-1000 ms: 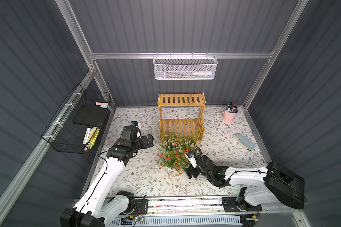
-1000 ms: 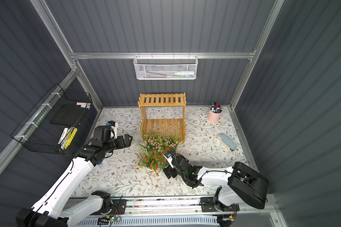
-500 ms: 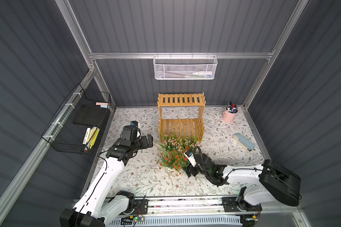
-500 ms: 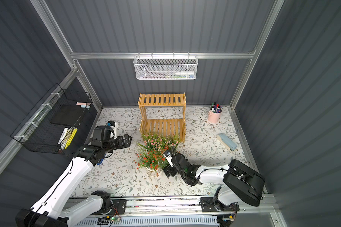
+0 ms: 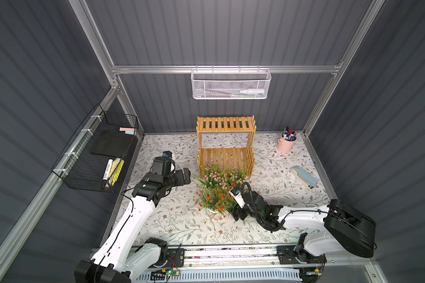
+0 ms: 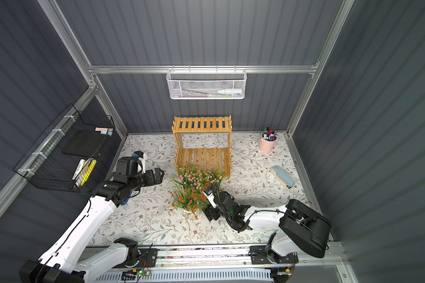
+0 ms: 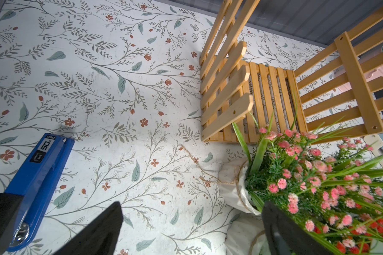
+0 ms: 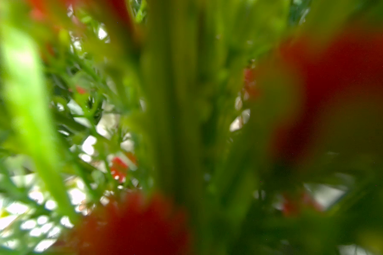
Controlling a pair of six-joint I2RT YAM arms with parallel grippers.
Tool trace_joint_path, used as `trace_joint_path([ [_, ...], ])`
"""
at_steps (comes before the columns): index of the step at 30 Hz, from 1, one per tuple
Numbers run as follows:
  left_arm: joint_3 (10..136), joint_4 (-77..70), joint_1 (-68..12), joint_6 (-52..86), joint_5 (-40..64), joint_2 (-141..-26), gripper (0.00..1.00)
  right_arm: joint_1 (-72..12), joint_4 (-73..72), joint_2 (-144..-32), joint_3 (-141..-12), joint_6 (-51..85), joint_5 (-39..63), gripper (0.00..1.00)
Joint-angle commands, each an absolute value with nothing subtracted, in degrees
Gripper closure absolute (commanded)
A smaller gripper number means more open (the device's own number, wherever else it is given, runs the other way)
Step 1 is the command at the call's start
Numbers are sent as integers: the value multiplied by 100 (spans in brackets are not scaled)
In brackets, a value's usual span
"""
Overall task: Place the baby's breath potted plants on the rack by color
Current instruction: Pick up the baby's breath potted plant from the center of the board.
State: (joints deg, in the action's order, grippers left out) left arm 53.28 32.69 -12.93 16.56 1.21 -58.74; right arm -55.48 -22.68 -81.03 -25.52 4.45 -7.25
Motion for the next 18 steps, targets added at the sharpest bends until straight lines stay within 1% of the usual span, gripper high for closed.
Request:
trace_joint_path([
  [1, 5508, 3371, -1310, 1538, 53, -5772, 1, -5555, -2390, -7974, -2578, 366, -679, 28],
  [5, 5487, 3366, -1307, 1538, 45, -5765, 1, -5581, -2373, -7736, -2469, 390, -788, 30],
  [11, 5495, 3333, -1310, 1529, 35, -5755, 0, -5583, -1928, -6999, -2314, 576, -1029, 31],
  [14, 5506, 3314, -1305, 1529, 45, -5772, 1, -5590, -1435, -6367, -2324, 660, -1161, 31],
  [18, 5537, 3305, -1310, 1540, 35, -5813, 0, -5581, -380, -5616, -2636, 788, -1492, 32],
])
